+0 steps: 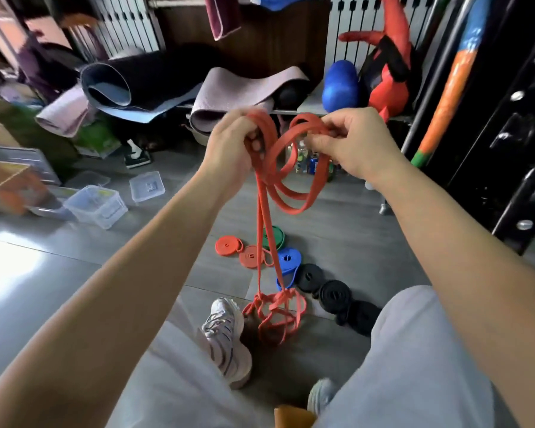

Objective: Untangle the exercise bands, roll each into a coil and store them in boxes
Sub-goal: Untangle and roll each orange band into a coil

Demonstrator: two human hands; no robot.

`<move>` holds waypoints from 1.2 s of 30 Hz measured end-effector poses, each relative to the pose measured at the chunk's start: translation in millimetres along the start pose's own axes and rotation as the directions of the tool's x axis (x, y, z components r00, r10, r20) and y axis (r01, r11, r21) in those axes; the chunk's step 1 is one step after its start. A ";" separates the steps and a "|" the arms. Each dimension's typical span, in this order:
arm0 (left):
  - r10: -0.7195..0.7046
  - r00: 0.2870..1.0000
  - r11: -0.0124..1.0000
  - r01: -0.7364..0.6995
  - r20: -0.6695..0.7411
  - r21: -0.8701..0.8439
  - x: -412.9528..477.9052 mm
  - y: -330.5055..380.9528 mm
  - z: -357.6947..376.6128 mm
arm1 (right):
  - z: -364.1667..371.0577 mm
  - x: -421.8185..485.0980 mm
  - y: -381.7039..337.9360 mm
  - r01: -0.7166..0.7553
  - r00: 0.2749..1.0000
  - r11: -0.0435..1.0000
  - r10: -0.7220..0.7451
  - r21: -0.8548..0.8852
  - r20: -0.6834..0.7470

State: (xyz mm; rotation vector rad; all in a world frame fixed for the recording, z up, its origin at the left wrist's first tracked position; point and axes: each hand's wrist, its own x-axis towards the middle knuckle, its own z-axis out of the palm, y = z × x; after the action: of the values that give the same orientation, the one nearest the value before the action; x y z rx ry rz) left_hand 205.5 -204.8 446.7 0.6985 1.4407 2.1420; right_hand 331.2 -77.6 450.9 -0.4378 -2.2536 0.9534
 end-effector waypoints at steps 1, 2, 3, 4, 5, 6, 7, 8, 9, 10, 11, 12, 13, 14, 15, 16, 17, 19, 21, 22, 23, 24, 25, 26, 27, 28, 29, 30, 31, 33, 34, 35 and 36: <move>0.022 1.000 0.999 -0.022 0.003 -0.049 0.7 8.1 2.9 | 0.3 1.9 0.0 0.010 1.000 1.000 -0.010 -0.006 -0.001; 0.053 0.998 0.996 -0.051 0.029 -0.077 2.4 16.2 5.8 | 0.8 3.7 0.1 0.014 1.000 1.000 -0.014 -0.025 -0.001; 0.081 0.995 0.995 -0.077 0.061 -0.064 5.1 23.3 9.0 | 2.0 5.2 0.4 0.002 1.000 0.999 -0.001 -0.044 0.006; 0.099 0.991 0.995 -0.100 0.092 0.001 7.5 29.5 11.5 | 3.8 5.2 0.2 -0.026 0.999 0.999 0.026 -0.023 0.039; 0.104 0.987 0.988 -0.116 0.121 0.103 7.6 33.3 14.5 | 6.7 3.4 -0.3 -0.065 0.992 0.996 0.059 0.054 0.108; 0.094 0.984 0.967 -0.127 0.152 0.219 5.9 34.2 17.0 | 11.5 0.4 -1.0 -0.119 0.978 0.977 0.085 0.175 0.193; 0.078 0.979 0.931 -0.140 0.190 0.336 2.6 31.7 19.2 | 18.3 -3.2 -0.6 -0.181 0.959 0.937 0.102 0.298 0.264; 0.060 0.970 0.879 -0.162 0.234 0.449 -2.3 27.0 20.4 | 26.7 -6.4 0.4 -0.231 0.947 0.893 0.114 0.385 0.302; 0.044 0.961 0.818 -0.191 0.273 0.542 -7.6 21.5 20.4 | 35.3 -7.9 2.2 -0.242 0.949 0.875 0.124 0.419 0.290; 0.032 0.955 0.766 -0.213 0.295 0.606 -12.0 16.3 18.5 | 43.8 -8.5 4.0 -0.232 0.959 0.873 0.131 0.429 0.253; 0.025 0.951 0.735 -0.226 0.307 0.639 -16.2 12.5 15.3 | 51.1 -9.0 5.6 -0.211 0.968 0.884 0.132 0.417 0.212; 0.026 0.948 0.721 -0.237 0.316 0.651 -20.1 9.7 11.2 | 57.1 -10.0 6.1 -0.198 0.974 0.891 0.132 0.409 0.183; 0.029 0.946 0.711 -0.246 0.321 0.659 -23.7 6.8 7.1 | 62.2 -11.0 7.5 -0.186 0.977 0.901 0.126 0.392 0.174; 0.025 0.949 0.701 -0.240 0.314 0.672 -27.0 3.1 2.2 | 66.8 -12.4 9.0 -0.165 0.979 0.917 0.108 0.362 0.174; 0.006 0.956 0.698 -0.215 0.294 0.683 -30.3 -1.9 -3.3 | 72.0 -14.0 10.6 -0.146 0.980 0.935 0.091 0.323 0.178; -0.022 0.962 0.716 -0.174 0.271 0.676 -32.6 -7.3 -9.2 | 76.3 -15.7 11.5 -0.134 0.980 0.944 0.080 0.301 0.183; -0.047 0.967 0.760 -0.127 0.249 0.637 -34.4 -12.5 -15.8 | 80.6 -17.4 12.6 -0.142 0.977 0.940 0.083 0.309 0.197; -0.020 0.985 0.884 -0.062 0.169 0.464 -37.8 -24.8 -28.1 | 85.3 -17.8 11.8 -0.193 0.971 0.907 0.122 0.375 0.204; 0.047 0.999 0.943 -0.051 0.020 0.329 -43.4 -48.5 -42.0 | 82.4 -15.4 3.9 -0.186 0.975 0.887 0.115 0.422 0.188; 0.041 0.999 0.942 -0.040 0.004 0.334 -48.5 -67.5 -48.6 | 78.2 -13.1 -2.5 -0.155 0.980 0.892 0.087 0.425 0.176; 0.001 0.999 0.937 -0.017 0.046 0.348 -55.2 -90.9 -54.6 | 72.6 -10.4 -9.4 -0.121 0.986 0.889 0.055 0.442 0.159; -0.074 0.992 0.928 0.030 0.106 0.371 -63.2 -117.6 -59.2 | 65.7 -7.7 -17.6 -0.094 0.990 0.871 0.029 0.482 0.141; -0.174 0.975 0.898 0.098 0.141 0.428 -71.4 -145.2 -64.5 | 58.9 -4.7 -25.8 -0.070 0.992 0.843 0.004 0.533 0.124; -0.278 0.951 0.829 0.165 0.138 0.534 -77.7 -172.4 -69.9 | 51.3 -2.5 -33.8 -0.043 0.994 0.823 -0.024 0.567 0.109; -0.369 0.924 0.722 0.218 0.100 0.657 -83.0 -197.8 -75.8 | 44.3 -0.5 -40.1 -0.011 0.995 0.817 -0.050 0.576 0.089; -0.455 0.890 0.589 0.269 0.037 0.762 -86.6 -220.5 -82.2 | 36.9 0.8 -44.6 0.021 0.996 0.820 -0.070 0.572 0.063; -0.532 0.846 0.459 0.316 -0.028 0.830 -89.5 -239.2 -88.5 | 30.1 1.3 -46.2 0.050 0.996 0.827 -0.085 0.559 0.036; -0.584 0.807 0.369 0.362 -0.090 0.856 -91.0 -251.6 -94.8 | 23.7 1.0 -45.6 0.071 0.996 0.847 -0.093 0.527 0.015; -0.599 0.788 0.347 0.413 -0.140 0.842 -90.1 -257.6 -99.4 | 18.4 0.5 -42.3 0.088 0.995 0.879 -0.102 0.469 0.005; -0.535 0.821 0.478 0.488 -0.199 0.730 -83.9 -253.3 -106.4 | 10.7 -1.8 -27.9 0.095 0.994 0.940 -0.106 0.327 0.018; -0.479 0.850 0.557 0.486 -0.218 0.674 -78.3 -244.0 -106.7 | 8.2 -3.3 -19.0 0.080 0.996 0.960 -0.090 0.267 0.026; -0.429 0.877 0.617 0.460 -0.217 0.639 -71.4 -230.0 -105.3 | 7.4 -5.2 -9.5 0.059 0.997 0.976 -0.067 0.209 0.034; -0.387 0.901 0.660 0.420 -0.198 0.623 -62.6 -213.9 -101.6 | 8.3 -8.1 -0.6 0.042 0.998 0.991 -0.048 0.130 0.044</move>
State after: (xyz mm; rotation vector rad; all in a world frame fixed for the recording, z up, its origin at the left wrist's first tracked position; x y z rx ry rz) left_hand 208.6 -241.6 204.6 0.4743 2.1693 1.2912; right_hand 331.6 -86.4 443.4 -0.3094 -2.2175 1.0892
